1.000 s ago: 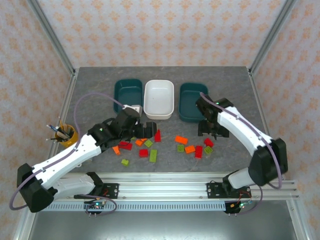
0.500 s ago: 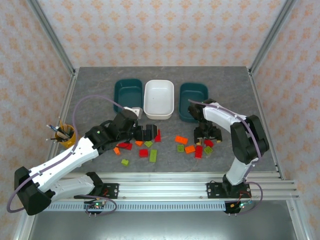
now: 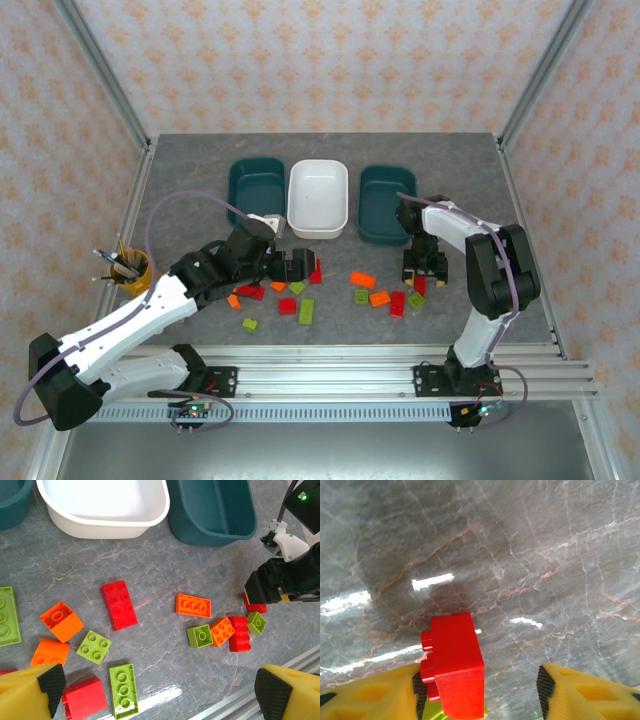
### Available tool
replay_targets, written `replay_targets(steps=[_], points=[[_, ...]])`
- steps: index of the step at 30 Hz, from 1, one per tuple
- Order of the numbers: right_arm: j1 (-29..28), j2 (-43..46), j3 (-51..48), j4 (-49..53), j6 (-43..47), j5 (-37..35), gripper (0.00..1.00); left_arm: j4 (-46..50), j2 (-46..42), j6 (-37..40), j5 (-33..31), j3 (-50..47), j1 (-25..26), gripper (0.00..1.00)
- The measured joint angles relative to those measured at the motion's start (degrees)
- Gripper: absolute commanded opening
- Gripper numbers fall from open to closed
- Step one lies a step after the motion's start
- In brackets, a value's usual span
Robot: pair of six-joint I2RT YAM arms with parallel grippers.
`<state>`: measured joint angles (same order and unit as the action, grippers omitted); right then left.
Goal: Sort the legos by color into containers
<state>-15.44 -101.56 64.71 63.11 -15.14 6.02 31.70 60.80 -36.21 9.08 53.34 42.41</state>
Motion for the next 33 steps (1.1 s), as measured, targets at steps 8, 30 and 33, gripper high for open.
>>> replay_targets(steps=[8, 30, 33], points=[[4.2, 0.2, -4.0, -4.7, -2.1, 5.9, 0.48, -0.3, 0.0, 0.0, 2.0, 0.0, 0.5, 1.00], [-1.8, 11.7, 13.6, -5.7, -7.0, 2.8, 0.22, -4.5, 8.2, -3.7, 6.8, 7.0, -3.7, 1.00], [-2.1, 5.0, 22.2, -6.3, -7.3, 3.0, 0.22, -5.0, 11.7, -4.5, 7.1, 10.7, -7.4, 1.00]])
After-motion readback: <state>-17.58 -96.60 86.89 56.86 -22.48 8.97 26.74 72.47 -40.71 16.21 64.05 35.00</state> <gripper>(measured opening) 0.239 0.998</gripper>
